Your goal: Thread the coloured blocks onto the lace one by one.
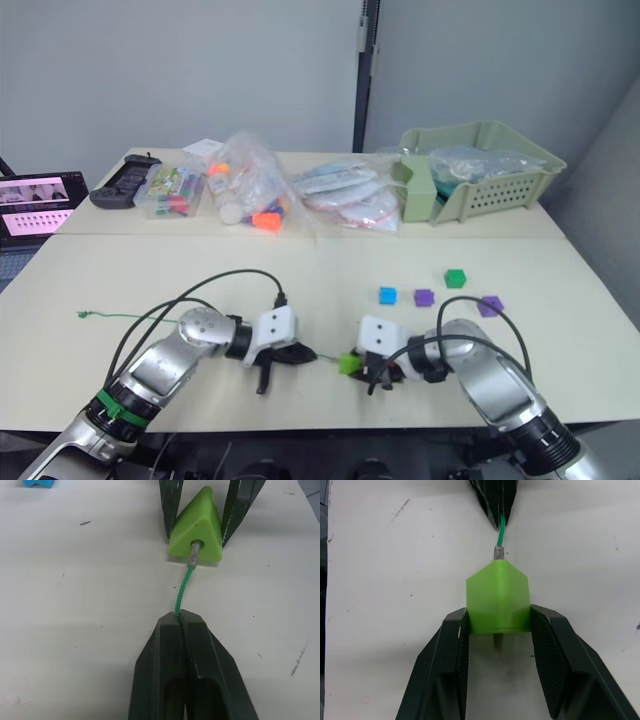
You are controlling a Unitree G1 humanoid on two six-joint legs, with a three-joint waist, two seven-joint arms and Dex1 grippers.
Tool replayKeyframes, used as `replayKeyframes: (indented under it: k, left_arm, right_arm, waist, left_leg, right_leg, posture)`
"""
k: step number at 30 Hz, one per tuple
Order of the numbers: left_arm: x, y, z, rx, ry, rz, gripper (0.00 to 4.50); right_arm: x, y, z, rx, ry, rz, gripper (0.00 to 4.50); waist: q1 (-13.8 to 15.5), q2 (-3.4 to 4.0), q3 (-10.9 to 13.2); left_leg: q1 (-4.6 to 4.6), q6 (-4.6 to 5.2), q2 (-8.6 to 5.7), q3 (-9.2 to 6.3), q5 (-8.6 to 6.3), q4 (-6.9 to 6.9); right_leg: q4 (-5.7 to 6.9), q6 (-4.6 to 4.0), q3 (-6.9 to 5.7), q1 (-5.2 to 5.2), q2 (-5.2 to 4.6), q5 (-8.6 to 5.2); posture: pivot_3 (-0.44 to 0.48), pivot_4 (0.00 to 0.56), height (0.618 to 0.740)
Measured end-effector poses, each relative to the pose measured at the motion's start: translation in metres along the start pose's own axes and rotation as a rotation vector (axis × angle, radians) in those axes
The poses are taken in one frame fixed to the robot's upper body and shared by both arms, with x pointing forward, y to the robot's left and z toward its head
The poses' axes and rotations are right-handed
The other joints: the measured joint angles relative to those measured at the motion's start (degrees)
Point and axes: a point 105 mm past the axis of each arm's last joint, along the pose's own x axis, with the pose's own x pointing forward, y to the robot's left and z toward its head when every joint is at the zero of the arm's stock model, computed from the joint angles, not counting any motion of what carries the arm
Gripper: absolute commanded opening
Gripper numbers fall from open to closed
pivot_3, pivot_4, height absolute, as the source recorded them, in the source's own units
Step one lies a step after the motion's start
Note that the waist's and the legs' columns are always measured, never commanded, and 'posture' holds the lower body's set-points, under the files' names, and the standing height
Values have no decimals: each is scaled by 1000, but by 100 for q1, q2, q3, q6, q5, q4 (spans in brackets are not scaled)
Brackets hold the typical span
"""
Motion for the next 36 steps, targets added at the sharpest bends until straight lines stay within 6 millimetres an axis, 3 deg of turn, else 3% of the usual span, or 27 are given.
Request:
replayKeyframes:
  k: [4,11,16,19,24,26,29,32,36]
  left_arm:
    - [4,-2,2,31,0,-18,0]
    - [27,-3,17,66,-25,-49,0]
    - [30,-1,18,59,-23,-36,0]
    - [27,0,15,51,-14,-28,774]
    - [20,0,17,14,-31,-44,2428]
    - [15,1,19,12,-40,-43,3047]
    - [14,-1,23,19,-54,-65,4044]
    - [18,-4,27,32,-68,-88,4083]
    - [31,-4,37,79,-71,-106,4083]
  right_arm:
    - [0,0,0,3,2,-3,1297]
    - [0,0,1,4,4,-9,1297]
    - [0,0,1,8,7,-12,1297]
    - [1,0,1,9,7,-14,1297]
    - [1,0,2,20,0,-16,1297]
    - [3,2,4,46,-23,-18,2344]
    - [0,3,4,87,-47,-31,3332]
    - [-13,5,3,93,-42,-40,4377]
    - [-30,6,-4,116,-27,-65,4444]
  waist:
    - [-4,0,0]
    - [-11,0,0]
    - [-9,-1,0]
    - [-15,0,0]
    - [-18,0,0]
    - [-18,-1,0]
    - [-18,0,0]
    - [10,0,0]
    - [41,0,0]
  left_leg:
    - [0,0,0,0,0,0]
    - [0,0,-2,1,0,0]
    - [2,0,-2,-1,0,2]
    - [3,0,-1,-1,0,2]
    - [2,0,1,-1,0,1]
    - [0,0,2,-3,0,1]
    - [-7,0,2,-3,0,0]
    - [-16,0,-1,-7,0,2]
    - [-18,0,-10,-4,0,4]
  right_leg:
    - [0,0,0,0,0,0]
    - [1,0,1,0,1,0]
    - [1,0,1,4,1,0]
    - [2,1,2,3,1,0]
    - [2,0,1,0,2,0]
    - [2,0,1,-2,3,0]
    - [3,0,2,-8,1,0]
    - [-2,1,0,-9,-3,0]
    - [-7,5,2,-8,-4,1]
  posture:
    - [0,150,740]
    - [0,150,740]
    - [0,150,740]
    - [0,150,740]
    - [0,150,740]
    - [0,150,740]
    - [0,150,740]
    - [0,150,740]
    - [0,150,740]
